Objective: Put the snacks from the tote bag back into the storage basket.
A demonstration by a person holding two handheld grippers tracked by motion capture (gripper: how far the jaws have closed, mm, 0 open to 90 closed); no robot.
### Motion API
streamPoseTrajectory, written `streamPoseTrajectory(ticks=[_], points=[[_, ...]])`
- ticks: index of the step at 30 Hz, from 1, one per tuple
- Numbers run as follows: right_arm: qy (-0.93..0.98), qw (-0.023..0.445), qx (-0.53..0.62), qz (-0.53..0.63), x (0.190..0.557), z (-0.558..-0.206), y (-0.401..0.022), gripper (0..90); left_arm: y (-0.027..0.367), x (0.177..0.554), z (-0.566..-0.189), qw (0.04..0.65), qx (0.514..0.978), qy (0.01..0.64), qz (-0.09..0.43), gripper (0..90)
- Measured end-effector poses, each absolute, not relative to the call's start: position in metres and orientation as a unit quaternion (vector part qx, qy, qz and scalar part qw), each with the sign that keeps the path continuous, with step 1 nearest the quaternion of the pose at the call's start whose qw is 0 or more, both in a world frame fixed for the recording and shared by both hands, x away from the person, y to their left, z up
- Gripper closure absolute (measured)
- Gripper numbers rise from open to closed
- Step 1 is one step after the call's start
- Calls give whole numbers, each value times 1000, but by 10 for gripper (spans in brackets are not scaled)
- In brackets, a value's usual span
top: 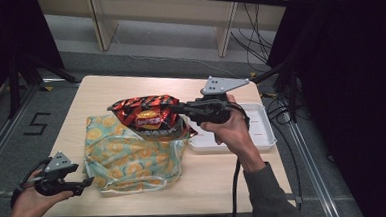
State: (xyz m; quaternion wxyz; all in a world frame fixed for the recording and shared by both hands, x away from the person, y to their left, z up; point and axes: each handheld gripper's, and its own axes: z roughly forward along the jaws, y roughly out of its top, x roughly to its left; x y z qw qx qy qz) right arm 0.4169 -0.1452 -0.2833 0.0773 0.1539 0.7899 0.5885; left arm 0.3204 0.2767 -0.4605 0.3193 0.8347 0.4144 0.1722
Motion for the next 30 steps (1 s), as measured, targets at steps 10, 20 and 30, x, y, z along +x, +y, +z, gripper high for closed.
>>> streamPoseTrajectory(ticks=[10, 20, 30], points=[[782, 82, 206, 583, 432, -283, -191, 900, 278, 321, -461, 320, 834, 415, 172, 280], [781, 89, 246, 567, 441, -291, -226, 900, 278, 321, -461, 314, 838, 413, 169, 279], [774, 92, 265, 567, 448, -298, -258, 900, 277, 322, -462, 314, 836, 416, 170, 275]])
